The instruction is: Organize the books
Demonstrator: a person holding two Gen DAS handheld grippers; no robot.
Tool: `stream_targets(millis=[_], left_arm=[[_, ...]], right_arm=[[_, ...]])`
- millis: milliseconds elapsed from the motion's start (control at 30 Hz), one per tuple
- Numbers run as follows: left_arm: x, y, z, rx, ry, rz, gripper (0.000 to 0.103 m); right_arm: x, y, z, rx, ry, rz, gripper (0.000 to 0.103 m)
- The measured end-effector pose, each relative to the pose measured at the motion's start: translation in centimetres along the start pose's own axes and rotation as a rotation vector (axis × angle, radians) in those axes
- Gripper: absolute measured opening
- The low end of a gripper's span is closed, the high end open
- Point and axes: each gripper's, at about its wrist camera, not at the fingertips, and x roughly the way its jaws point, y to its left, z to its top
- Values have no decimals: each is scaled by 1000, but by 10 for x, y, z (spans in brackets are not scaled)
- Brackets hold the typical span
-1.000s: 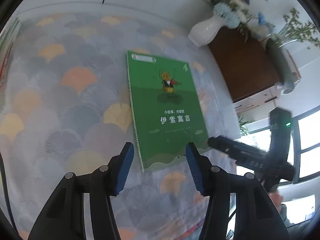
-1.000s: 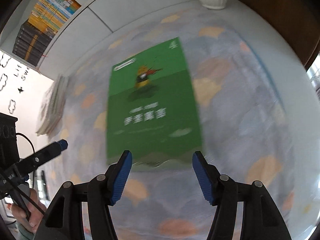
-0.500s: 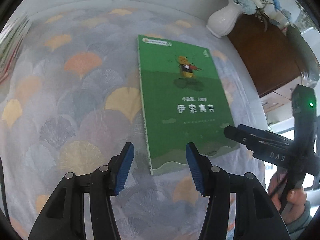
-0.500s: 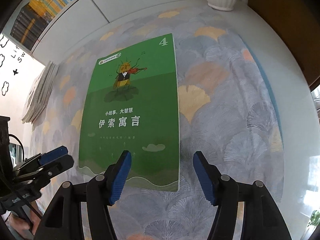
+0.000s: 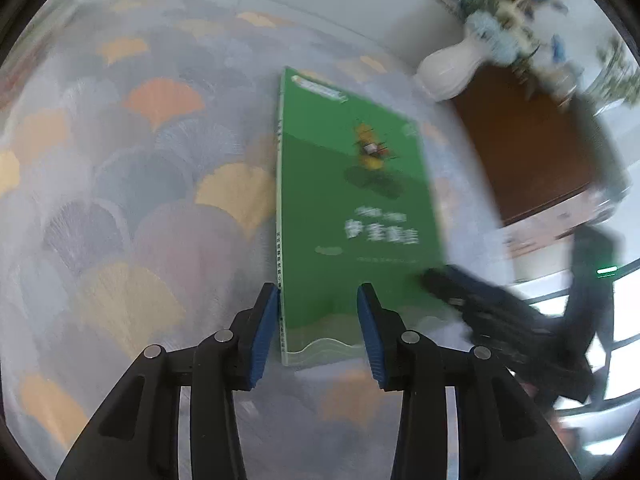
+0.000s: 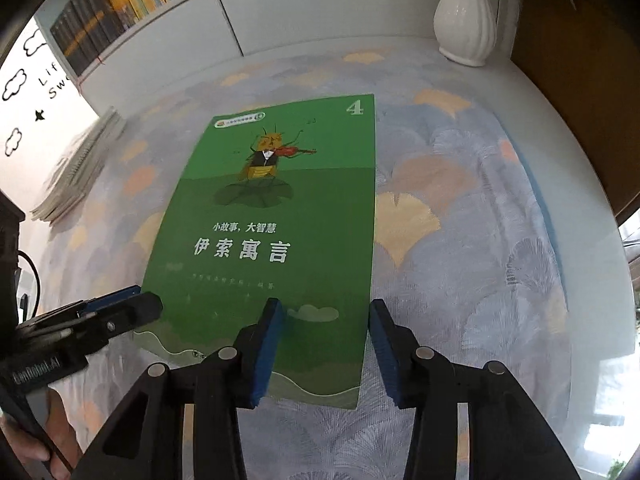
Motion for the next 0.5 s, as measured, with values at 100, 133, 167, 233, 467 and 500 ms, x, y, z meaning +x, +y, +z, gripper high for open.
stream_targets(millis=[100, 133, 167, 233, 467, 500], left_arm=[[-29, 1, 4, -61, -48, -219, 36], [-32, 1, 6, -76, -53, -259, 36], [-31, 1, 8, -89, -60, -277, 36], [-18, 1, 9, -87, -42, -239, 36], [26, -10, 4, -105, -21, -158, 15], [24, -8, 7, -129, -29, -181, 14]], right_arm=[[-1, -16, -3, 59, -7, 54, 43], [0, -19, -1, 79, -7, 83, 43], [-1, -25, -2, 103, -9, 113, 43], [0, -32, -3, 138, -10, 154, 43], [-1, -10, -11, 30, -50, 65, 45], [-1, -11, -11, 37, -46, 73, 45]])
